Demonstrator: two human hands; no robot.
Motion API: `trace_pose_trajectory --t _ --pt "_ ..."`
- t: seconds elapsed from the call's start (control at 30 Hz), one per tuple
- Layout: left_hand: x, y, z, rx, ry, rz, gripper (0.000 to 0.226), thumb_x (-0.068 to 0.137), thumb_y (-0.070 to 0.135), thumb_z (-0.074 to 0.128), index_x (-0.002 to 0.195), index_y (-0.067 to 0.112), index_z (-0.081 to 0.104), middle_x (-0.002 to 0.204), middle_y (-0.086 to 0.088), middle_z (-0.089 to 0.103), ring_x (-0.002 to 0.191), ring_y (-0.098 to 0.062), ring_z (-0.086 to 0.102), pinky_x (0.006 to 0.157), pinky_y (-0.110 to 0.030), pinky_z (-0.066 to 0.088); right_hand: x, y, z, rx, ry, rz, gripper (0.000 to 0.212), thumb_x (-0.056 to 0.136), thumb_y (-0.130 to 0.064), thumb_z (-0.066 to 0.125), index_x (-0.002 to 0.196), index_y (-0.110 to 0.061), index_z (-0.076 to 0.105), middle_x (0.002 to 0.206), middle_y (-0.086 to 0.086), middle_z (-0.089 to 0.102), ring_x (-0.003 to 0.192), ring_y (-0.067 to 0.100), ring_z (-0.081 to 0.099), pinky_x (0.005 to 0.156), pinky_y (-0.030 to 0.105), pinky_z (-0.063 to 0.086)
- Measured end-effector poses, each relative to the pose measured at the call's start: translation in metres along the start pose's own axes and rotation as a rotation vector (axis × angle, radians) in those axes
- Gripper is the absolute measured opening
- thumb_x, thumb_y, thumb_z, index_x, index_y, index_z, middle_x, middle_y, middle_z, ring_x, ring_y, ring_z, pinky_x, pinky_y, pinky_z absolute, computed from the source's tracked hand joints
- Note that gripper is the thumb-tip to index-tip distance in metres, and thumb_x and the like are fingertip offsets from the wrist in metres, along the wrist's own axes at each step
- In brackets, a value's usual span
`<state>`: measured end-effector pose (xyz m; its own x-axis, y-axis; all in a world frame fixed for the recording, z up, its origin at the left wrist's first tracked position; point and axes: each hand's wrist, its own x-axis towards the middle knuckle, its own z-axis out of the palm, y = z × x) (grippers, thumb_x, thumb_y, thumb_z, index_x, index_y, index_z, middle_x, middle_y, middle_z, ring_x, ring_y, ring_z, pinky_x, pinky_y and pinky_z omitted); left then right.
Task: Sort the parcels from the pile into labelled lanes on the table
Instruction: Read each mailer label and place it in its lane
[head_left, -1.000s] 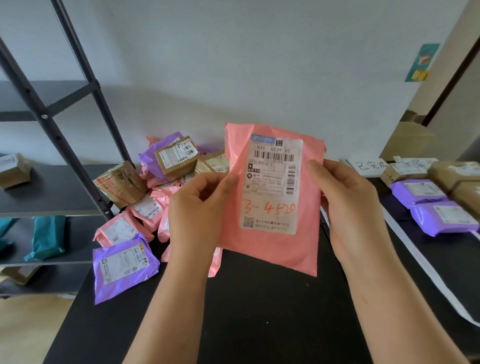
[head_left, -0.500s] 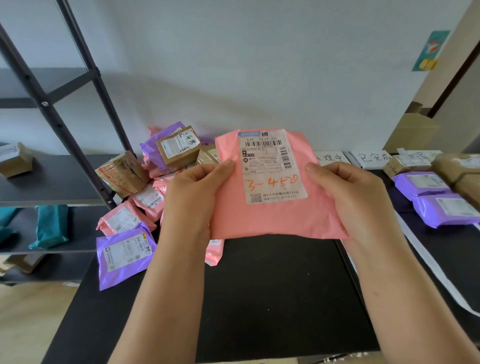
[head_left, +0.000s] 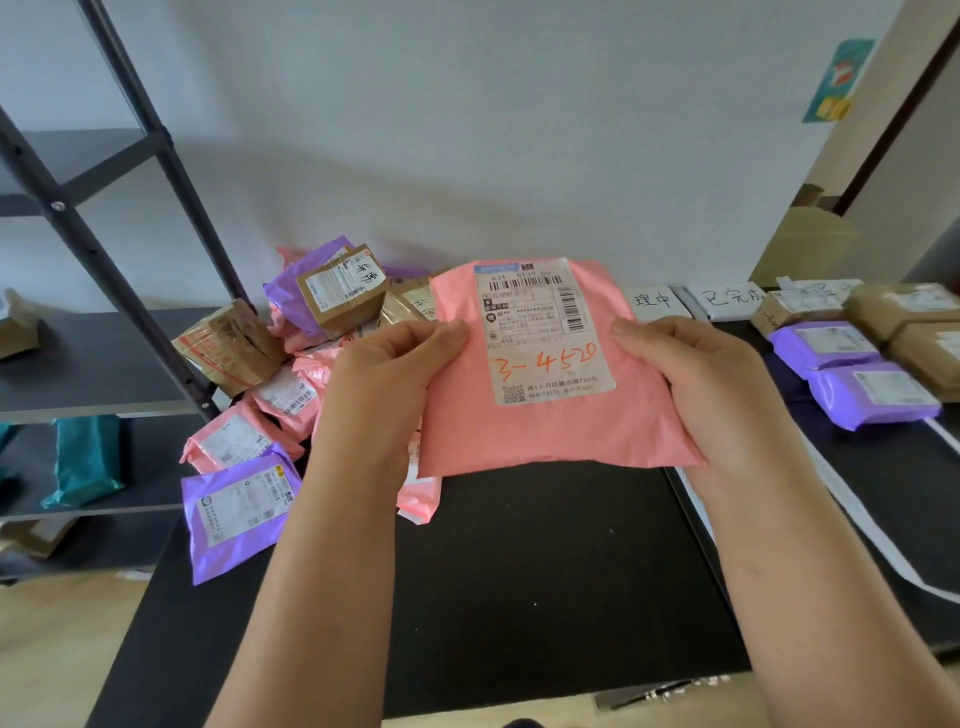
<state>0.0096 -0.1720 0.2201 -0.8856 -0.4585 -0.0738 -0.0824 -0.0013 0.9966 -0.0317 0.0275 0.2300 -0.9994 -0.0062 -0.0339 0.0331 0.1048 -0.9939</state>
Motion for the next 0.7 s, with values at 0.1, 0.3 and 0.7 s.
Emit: trace_pose_trajectory --t 0.1,0.3,0.7 --pt "0.004 -0.006 0.003 0.082 -0.024 0.079 0.01 0.09 0.03 0.07 0.087 0.023 0.076 0.083 0.01 0.075 0.073 -0.002 0.067 0.068 -0.02 0.056 0.0 0.007 -0.002 -0.105 0.068 -0.047 0.008 0.087 -0.026 0.072 0.085 -0.018 0.072 0.087 -0.001 0.073 0.093 0.024 0.069 0.08 0.042 0.052" --pt "0.01 -0.024 0.02 0.228 -0.12 0.158 0.011 0.089 0.025 0.071 0.08 0.03 0.075 0.077 0.019 0.072 0.071 0.004 0.063 0.065 -0.014 0.048 -0.01 0.025 -0.014 -0.383 0.227 -0.104 0.027 0.089 -0.032 0.071 0.113 -0.034 0.059 0.107 -0.016 0.063 0.095 -0.002 0.059 0.072 0.019 0.044" --pt "-0.024 -0.049 0.091 0.495 -0.5 0.304 0.011 0.094 0.023 0.065 0.092 0.032 0.071 0.088 0.022 0.068 0.082 0.007 0.061 0.068 -0.007 0.039 -0.05 0.078 -0.075 -0.799 0.42 -0.117 0.045 0.097 -0.026 0.06 0.141 -0.024 0.052 0.139 -0.005 0.056 0.133 0.015 0.044 0.112 0.045 0.036"
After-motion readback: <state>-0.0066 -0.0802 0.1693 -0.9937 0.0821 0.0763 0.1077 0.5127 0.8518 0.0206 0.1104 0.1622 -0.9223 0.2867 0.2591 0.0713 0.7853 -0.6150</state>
